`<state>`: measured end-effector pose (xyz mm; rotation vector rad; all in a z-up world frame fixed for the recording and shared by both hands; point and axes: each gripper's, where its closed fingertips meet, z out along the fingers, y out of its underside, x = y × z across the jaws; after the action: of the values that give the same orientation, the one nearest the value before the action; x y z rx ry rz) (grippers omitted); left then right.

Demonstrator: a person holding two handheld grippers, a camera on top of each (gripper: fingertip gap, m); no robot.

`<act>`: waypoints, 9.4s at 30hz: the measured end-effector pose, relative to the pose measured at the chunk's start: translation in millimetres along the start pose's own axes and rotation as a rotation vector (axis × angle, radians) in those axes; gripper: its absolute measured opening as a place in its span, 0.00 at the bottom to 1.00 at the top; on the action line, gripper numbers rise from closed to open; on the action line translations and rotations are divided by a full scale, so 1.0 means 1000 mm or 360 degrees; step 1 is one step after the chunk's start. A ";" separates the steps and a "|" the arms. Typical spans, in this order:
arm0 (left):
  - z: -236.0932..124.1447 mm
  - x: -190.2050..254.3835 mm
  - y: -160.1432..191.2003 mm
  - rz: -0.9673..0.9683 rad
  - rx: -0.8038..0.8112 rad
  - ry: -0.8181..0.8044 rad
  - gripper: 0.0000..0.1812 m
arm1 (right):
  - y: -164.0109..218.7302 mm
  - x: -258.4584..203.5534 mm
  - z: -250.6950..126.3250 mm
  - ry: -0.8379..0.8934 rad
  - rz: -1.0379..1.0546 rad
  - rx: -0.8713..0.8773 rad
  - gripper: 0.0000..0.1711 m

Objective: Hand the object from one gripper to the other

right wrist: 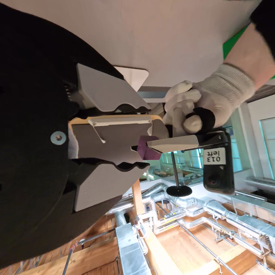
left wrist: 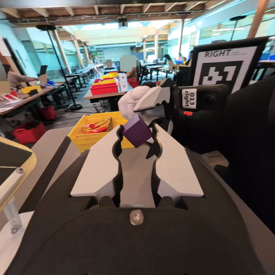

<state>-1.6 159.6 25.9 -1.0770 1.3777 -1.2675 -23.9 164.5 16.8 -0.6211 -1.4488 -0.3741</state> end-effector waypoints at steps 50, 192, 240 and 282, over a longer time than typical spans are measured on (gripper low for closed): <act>0.037 -0.045 -0.021 0.0722 -0.0038 -0.1156 0.15 | 0.051 0.052 -0.002 0.0685 -0.0279 -0.0600 0.20; 0.004 0.003 0.006 0.0746 -0.0921 -0.1250 0.21 | 0.002 0.020 0.009 0.0560 0.0105 -0.0165 0.16; -0.081 0.082 0.009 0.0862 -0.0168 -0.2002 0.19 | -0.121 -0.025 0.046 0.0391 -0.0045 0.0113 0.15; -0.116 0.109 0.075 0.0228 -0.0459 -0.2238 0.27 | -0.158 -0.095 0.061 0.0067 0.0293 0.0424 0.15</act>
<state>-134.5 78.1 -54.6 -1.5390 0.4833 -0.0007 -175.8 63.4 -50.1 -0.5217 -1.3598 -0.0478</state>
